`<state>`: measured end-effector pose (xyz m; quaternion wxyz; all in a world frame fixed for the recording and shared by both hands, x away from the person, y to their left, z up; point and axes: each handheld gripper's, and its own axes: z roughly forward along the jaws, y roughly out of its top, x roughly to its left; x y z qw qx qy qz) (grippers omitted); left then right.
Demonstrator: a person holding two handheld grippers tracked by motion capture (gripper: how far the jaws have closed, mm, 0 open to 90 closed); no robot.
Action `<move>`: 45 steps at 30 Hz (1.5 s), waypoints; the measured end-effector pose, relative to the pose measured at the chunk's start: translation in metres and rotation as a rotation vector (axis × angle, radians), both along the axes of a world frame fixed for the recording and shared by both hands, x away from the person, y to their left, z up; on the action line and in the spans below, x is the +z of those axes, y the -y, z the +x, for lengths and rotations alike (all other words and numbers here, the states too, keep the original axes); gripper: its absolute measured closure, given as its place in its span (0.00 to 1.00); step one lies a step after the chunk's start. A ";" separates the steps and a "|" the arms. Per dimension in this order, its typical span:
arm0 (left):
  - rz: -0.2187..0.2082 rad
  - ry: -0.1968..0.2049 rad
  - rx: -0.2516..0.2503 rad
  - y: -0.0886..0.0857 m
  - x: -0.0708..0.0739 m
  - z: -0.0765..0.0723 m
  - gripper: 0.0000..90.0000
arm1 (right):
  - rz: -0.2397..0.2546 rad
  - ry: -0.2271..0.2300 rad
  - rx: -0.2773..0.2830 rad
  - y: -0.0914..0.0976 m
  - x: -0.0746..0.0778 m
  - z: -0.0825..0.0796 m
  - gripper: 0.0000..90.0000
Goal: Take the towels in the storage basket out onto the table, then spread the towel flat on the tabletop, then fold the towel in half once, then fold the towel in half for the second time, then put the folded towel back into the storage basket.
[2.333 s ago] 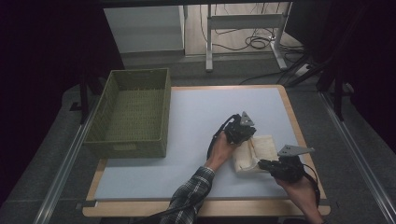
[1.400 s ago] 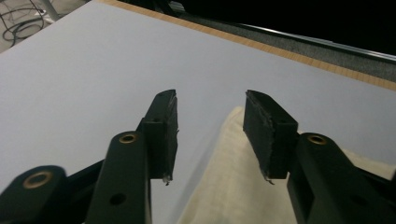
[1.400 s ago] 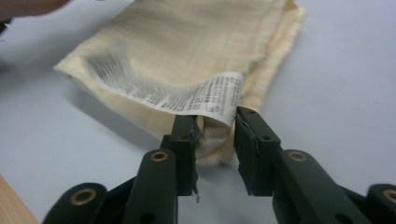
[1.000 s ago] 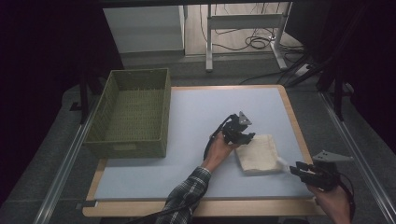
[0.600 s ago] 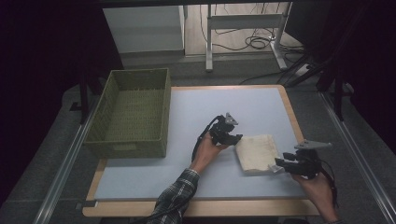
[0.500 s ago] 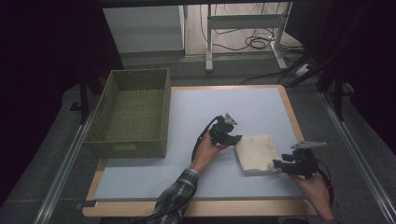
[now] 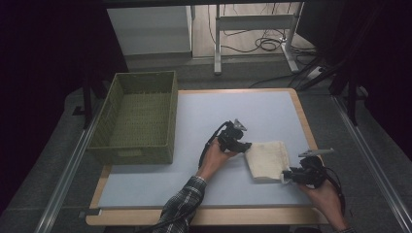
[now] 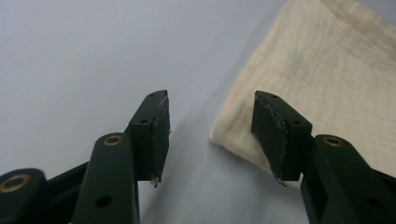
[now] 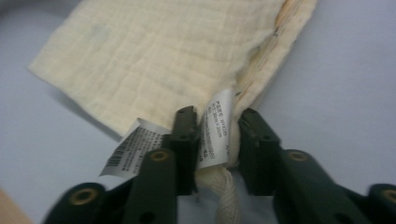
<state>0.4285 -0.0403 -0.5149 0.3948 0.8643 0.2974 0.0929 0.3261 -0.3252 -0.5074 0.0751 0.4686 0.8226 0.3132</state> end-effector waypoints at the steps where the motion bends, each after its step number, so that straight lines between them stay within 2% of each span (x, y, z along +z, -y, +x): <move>1: 0.002 -0.003 -0.001 0.000 0.000 0.000 0.51 | 0.043 -0.025 0.013 0.002 -0.002 0.001 0.87; 3: -0.001 -0.010 -0.002 -0.002 -0.001 0.000 0.50 | 0.064 -0.038 0.012 0.005 -0.002 0.002 0.89; 7: -0.009 -0.057 0.003 -0.003 -0.005 0.004 0.45 | 0.075 -0.053 0.012 0.006 -0.002 0.004 0.90; 10: 0.013 -0.098 -0.010 0.001 -0.010 0.006 0.48 | 0.071 -0.049 0.017 0.006 -0.001 0.004 0.90; 11: 0.011 -0.089 -0.010 0.002 -0.012 0.004 0.52 | 0.070 -0.046 0.019 0.006 -0.001 0.004 0.90; 12: 0.002 -0.099 -0.027 0.002 -0.011 0.004 0.58 | 0.070 -0.046 0.021 0.006 -0.001 0.004 0.90; 13: -0.015 -0.132 -0.039 0.002 -0.011 0.004 0.69 | 0.069 -0.041 0.022 0.006 -0.001 0.004 0.90; 15: -0.014 -0.164 -0.054 0.005 -0.009 0.003 0.85 | 0.069 -0.040 0.022 0.006 -0.001 0.004 0.90; 16: 0.002 -0.156 -0.061 0.006 -0.008 0.002 0.91 | 0.070 -0.039 0.024 0.006 0.000 0.004 0.90; 18: 0.035 -0.130 -0.073 0.008 -0.004 0.000 0.93 | 0.085 -0.042 0.028 0.006 0.001 0.004 0.91; 20: 0.036 -0.105 -0.061 0.008 -0.001 -0.002 0.94 | 0.096 -0.041 0.038 0.005 0.002 0.004 0.91; 23: 0.037 -0.092 -0.056 0.004 0.003 -0.003 0.94 | 0.101 -0.035 0.055 0.003 0.005 0.002 0.91; 31: 0.056 -0.067 -0.040 -0.011 0.018 -0.005 0.94 | 0.137 -0.014 0.103 -0.008 0.015 0.001 0.91; 36: 0.090 -0.052 -0.032 -0.022 0.031 -0.007 0.93 | 0.153 -0.004 0.125 -0.018 0.021 0.003 0.91; 45: 0.124 -0.041 -0.004 -0.042 0.044 -0.010 0.93 | 0.176 0.004 0.176 -0.039 0.029 0.009 0.90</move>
